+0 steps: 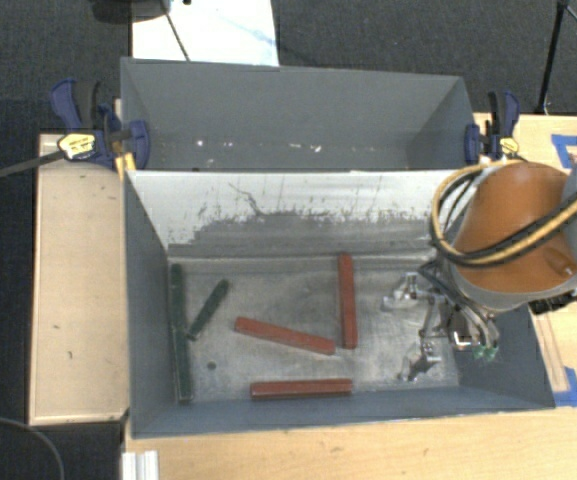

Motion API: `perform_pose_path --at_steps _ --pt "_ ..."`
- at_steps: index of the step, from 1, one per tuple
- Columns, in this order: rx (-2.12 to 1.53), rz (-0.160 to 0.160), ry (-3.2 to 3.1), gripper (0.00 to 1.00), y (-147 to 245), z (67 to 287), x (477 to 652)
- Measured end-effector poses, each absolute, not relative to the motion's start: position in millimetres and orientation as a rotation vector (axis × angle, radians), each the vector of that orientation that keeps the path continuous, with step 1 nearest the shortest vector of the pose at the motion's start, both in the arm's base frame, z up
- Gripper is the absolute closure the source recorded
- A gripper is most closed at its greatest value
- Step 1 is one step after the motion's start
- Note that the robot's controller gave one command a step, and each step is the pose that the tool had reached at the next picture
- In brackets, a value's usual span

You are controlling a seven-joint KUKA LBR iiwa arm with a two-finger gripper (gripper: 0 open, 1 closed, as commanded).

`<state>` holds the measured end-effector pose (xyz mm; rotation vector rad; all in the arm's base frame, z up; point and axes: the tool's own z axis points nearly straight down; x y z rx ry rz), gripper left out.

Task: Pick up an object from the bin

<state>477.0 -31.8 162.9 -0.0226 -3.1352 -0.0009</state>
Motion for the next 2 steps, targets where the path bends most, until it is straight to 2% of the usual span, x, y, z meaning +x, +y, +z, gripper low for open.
perform_pose_path --at_steps 1,2 --pt "-0.021 0.000 -3.144 0.00 -32 167 478.9" --pt "0.055 0.002 -3.151 0.00 -15 132 490.1"
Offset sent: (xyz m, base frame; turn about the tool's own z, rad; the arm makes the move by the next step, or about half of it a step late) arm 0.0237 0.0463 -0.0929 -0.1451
